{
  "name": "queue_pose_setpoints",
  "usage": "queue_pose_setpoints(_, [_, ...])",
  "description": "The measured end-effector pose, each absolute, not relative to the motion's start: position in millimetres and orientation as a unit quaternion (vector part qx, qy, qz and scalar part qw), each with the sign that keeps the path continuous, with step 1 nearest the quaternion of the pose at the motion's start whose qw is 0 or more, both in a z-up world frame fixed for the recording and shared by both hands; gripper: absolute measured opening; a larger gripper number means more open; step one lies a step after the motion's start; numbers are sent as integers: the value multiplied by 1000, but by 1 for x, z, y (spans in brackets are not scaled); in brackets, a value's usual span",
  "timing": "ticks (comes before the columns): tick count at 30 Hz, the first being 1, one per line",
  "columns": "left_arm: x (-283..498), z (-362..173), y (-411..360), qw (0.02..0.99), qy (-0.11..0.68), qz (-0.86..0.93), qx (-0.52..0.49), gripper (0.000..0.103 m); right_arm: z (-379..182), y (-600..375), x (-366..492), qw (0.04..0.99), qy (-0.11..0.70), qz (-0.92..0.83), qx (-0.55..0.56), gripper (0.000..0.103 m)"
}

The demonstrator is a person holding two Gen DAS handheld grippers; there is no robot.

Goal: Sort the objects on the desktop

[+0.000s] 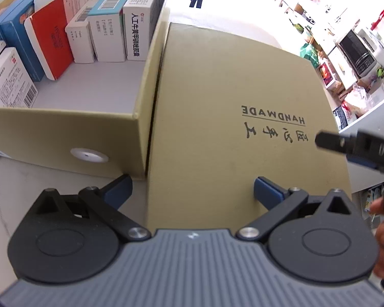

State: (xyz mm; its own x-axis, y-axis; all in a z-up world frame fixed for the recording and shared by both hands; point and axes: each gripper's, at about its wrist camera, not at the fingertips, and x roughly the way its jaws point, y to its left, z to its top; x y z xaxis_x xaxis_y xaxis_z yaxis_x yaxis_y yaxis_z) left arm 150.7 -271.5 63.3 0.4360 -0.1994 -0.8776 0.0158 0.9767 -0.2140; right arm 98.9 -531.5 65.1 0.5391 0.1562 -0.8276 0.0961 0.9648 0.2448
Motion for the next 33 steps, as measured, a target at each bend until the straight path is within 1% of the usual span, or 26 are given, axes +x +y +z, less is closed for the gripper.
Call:
queue_pose_setpoints(5, [146,57,-279,843,526,-61,-95,103,57,-529,92,862,488,21,136,103])
queue_pose_setpoints(15, [131,46,-265,838,522,-75,-142,103,54,-517,88,862,492,21,123,103])
queue_pose_setpoints(19, [128,43,-261,836,520,-82,-157,103,51,-515,84,857,495,24,138,103])
queue_pose_setpoints(28, [110,41,-253,843,503,-87,-170,103,49,-517,74,864,480,23,149,103])
queue_pose_setpoints(33, [96,41,-252,856,480,-82,-172,103,44,-523,65,874,460,43,152,103])
